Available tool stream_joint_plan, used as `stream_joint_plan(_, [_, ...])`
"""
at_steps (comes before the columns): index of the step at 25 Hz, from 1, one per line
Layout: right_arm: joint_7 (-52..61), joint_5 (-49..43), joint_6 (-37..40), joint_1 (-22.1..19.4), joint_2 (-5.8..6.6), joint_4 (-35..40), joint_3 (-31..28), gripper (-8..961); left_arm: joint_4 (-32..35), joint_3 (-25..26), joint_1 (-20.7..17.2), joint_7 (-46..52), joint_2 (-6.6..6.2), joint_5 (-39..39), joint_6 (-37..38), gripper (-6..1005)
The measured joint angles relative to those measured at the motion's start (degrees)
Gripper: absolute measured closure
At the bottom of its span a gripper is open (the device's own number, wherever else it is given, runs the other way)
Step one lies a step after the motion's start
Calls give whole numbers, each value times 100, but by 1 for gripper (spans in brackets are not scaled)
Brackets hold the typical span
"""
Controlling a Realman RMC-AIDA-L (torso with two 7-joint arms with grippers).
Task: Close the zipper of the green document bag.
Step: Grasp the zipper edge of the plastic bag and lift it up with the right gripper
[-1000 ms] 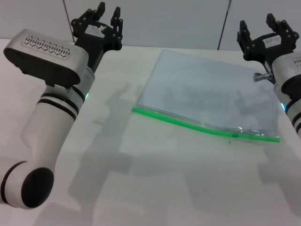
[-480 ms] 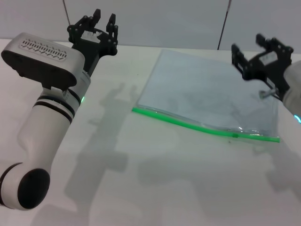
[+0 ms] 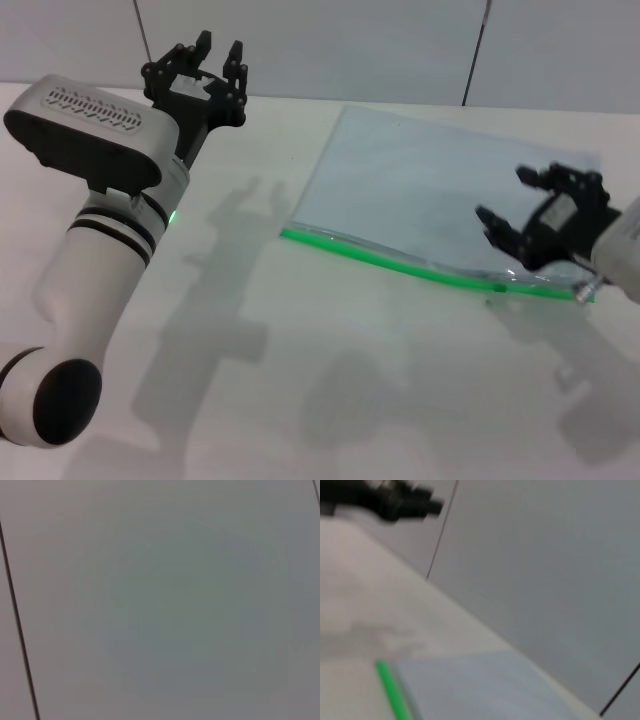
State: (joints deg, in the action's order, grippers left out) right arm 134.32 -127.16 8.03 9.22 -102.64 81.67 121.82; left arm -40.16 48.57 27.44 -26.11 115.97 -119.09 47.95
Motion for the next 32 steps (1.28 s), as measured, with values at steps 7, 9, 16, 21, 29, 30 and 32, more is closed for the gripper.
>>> stream_joint_plan(7, [-1164,-307,1124,-473,-383,293,-705,332,0,124,-61,0,0,0,-95,677])
stream_joint_plan(9, [-1444,-414,1447,-499,-545,292,-903,332,-2,137,-84,-4,-4,0,-121,677])
stream_joint_plan(16, [-2252,-1025,2499,-667,-1182,310,-1703,332,-21,226,-147,-180,9,0,-137,677])
stream_joint_plan(21, [-2533,-1285,2679,-669,-1299,307,-1867,331,-54,307,-220,-207,8,0,-137,678])
stream_joint_plan(29, [-2495,-1863,2743,-710,-1305,278,-1911,332,-34,394,-270,-210,10,0,-137,678])
stream_joint_plan(30, [-2495,-1951,2743,-705,-1306,264,-1911,332,-32,408,-274,-210,11,0,-138,678])
stream_joint_plan(32, [-2491,-2144,2744,-697,-1309,230,-1908,333,-30,425,-277,-210,16,0,-141,678])
